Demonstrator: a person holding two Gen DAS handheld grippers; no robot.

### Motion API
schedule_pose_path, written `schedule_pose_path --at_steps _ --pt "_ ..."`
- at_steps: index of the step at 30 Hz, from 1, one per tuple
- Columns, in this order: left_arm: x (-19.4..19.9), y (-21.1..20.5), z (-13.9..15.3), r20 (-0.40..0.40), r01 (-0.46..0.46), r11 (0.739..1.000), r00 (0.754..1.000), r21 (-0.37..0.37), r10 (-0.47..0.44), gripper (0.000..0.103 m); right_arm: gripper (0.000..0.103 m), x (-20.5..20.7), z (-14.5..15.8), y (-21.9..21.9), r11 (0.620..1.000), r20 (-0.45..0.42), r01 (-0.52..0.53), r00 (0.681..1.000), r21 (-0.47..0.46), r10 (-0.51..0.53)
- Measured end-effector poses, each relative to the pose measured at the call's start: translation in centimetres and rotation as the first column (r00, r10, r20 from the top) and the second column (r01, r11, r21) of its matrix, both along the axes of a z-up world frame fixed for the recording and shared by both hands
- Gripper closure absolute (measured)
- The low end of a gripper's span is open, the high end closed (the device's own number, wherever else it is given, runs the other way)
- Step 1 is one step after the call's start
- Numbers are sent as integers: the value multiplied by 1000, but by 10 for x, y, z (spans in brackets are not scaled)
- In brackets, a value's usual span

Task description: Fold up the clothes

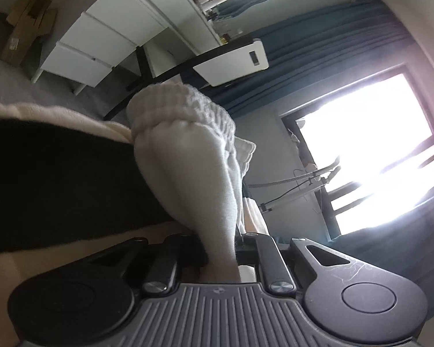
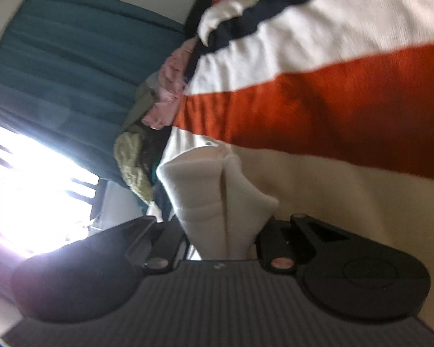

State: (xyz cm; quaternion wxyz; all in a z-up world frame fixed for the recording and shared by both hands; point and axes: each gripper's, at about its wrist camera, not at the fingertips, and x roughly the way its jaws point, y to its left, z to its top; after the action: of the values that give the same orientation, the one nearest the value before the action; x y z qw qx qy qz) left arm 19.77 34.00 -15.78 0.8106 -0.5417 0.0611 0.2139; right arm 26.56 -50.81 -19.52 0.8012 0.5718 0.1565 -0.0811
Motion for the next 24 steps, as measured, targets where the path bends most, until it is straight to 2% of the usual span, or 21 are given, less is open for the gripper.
schedule_pose_path --at_steps 5,9,11,14,16,18,24 --pt "-29 -1 11 -17 66 998 998 13 -66 90 92 -49 18 -11 999 23 28 999 38 -29" --pt "-62 -4 17 -58 117 993 991 -32 -118 90 92 -92 29 -29 997 25 72 997 35 -73" --pt "-75 -9 19 -100 154 988 983 -29 -156 90 92 -106 20 -38 993 2 99 995 62 -100" --pt "-85 -12 15 -183 248 969 952 0 -244 90 91 -124 -6 -48 984 -52 127 991 121 -122" --pt "-90 -9 10 -234 269 963 936 -3 -262 90 91 -128 -22 -49 983 -87 125 990 137 -114" --pt "-96 -8 4 -239 273 961 932 -30 -272 89 91 -128 -34 -51 983 -105 120 989 142 -105" --pt "-109 -15 6 -314 300 953 902 -35 -296 86 91 -126 -38 -50 978 -84 131 989 165 -119"
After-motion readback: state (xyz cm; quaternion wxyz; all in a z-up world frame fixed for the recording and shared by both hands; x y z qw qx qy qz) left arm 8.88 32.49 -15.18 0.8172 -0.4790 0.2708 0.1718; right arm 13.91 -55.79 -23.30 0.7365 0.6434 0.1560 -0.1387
